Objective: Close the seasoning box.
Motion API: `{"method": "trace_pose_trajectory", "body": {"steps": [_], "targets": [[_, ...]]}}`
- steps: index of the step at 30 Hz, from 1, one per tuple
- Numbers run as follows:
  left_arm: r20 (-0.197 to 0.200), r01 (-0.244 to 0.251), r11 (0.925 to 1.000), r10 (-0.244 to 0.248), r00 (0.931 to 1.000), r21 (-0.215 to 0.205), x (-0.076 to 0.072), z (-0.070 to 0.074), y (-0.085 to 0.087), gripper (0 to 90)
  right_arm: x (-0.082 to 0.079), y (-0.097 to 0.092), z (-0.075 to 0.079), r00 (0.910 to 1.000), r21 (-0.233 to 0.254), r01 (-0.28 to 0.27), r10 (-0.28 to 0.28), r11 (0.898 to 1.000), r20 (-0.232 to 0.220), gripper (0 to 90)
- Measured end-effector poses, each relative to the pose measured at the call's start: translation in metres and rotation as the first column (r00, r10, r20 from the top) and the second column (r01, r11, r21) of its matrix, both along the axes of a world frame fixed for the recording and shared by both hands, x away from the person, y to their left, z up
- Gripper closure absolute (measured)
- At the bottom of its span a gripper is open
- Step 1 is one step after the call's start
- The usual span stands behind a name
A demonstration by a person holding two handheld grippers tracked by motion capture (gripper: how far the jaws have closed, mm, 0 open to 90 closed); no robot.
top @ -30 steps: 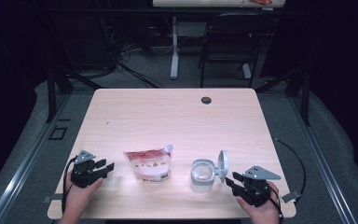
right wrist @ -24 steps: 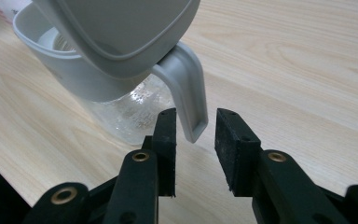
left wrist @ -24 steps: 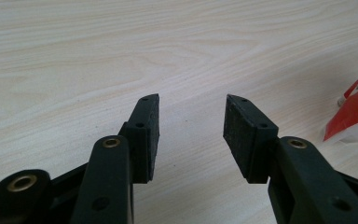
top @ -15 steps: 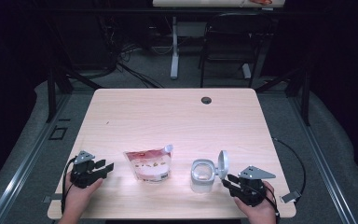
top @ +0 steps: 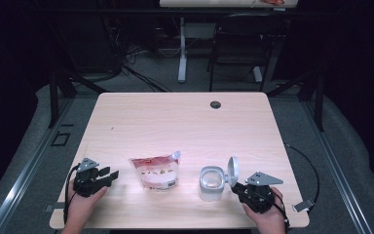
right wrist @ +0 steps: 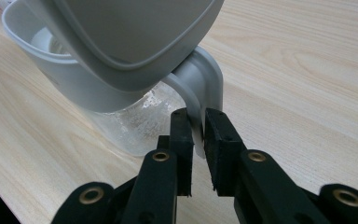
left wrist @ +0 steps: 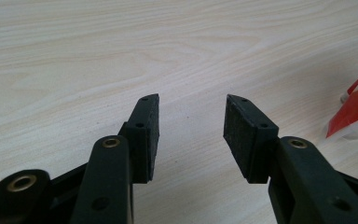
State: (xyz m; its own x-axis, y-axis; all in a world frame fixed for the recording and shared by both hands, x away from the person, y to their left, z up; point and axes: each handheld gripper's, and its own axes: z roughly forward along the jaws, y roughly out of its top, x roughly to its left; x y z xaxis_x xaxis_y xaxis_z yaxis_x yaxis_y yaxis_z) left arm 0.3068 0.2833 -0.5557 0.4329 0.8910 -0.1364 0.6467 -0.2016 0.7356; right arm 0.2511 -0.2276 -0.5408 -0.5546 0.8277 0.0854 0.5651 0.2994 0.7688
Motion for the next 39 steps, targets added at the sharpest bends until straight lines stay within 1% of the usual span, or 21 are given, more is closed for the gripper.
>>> {"method": "trace_pose_trajectory", "body": {"steps": [10,13,14,18,20,21,22,23,25,27,28,33,39], "targets": [[-0.007,0.004,1.0000,-0.004,1.0000,0.008,0.002,-0.001,-0.001,55.6,0.002,0.000,0.000,0.9996,-0.011,0.014,-0.013,1.000,0.023,82.0],[-0.008,0.009,0.9999,-0.009,0.9999,0.010,0.002,0.000,-0.001,55.6,0.004,0.000,0.000,0.9993,0.000,0.024,-0.024,1.000,0.029,81.9],[-0.011,0.011,0.9999,-0.011,0.9999,0.011,0.001,0.000,0.000,55.6,0.005,0.000,0.000,0.9994,-0.005,0.023,-0.023,1.000,0.026,81.8],[-0.004,0.003,1.0000,-0.003,1.0000,0.006,0.001,0.000,0.000,55.6,0.009,-0.001,0.000,0.9988,0.000,0.039,-0.039,0.999,0.029,81.5],[-0.002,0.000,1.0000,0.000,1.0000,0.004,0.001,-0.001,0.000,55.6,0.011,-0.001,-0.001,0.9980,0.024,0.052,-0.053,0.998,0.035,81.2],[-0.001,0.000,1.0000,0.000,1.0000,0.005,0.001,-0.001,0.000,55.6,0.012,-0.002,-0.001,0.9980,0.015,0.053,-0.053,0.998,0.033,81.1],[-0.001,0.000,1.0000,0.000,1.0000,0.005,0.001,-0.001,0.000,55.6,0.013,-0.002,-0.001,0.9977,0.027,0.059,-0.060,0.998,0.034,81.0],[-0.001,-0.001,1.0000,0.001,1.0000,0.005,0.000,0.000,0.001,55.6,0.015,-0.003,-0.001,0.9978,0.024,0.058,-0.058,0.998,0.031,80.9],[0.000,-0.001,1.0000,0.001,1.0000,0.006,0.000,0.000,0.001,55.6,0.017,-0.004,-0.002,0.9977,0.040,0.060,-0.062,0.997,0.029,80.8],[-0.002,-0.002,1.0000,0.002,1.0000,0.008,0.000,0.000,0.001,55.6,0.019,-0.005,-0.002,0.9974,0.041,0.064,-0.066,0.997,0.030,80.6],[-0.003,-0.003,1.0000,0.003,1.0000,0.007,0.000,0.000,0.001,55.6,0.020,-0.005,-0.002,0.9971,0.050,0.068,-0.069,0.996,0.031,80.5],[-0.002,-0.002,1.0000,0.002,1.0000,0.006,0.000,-0.001,0.001,55.6,0.025,-0.005,-0.003,0.9962,0.052,0.081,-0.082,0.995,0.028,80.3],[-0.003,-0.005,1.0000,0.005,1.0000,0.007,0.000,0.000,0.001,55.6,0.024,-0.005,-0.002,0.9956,0.055,0.084,-0.086,0.995,0.036,80.4]]}}
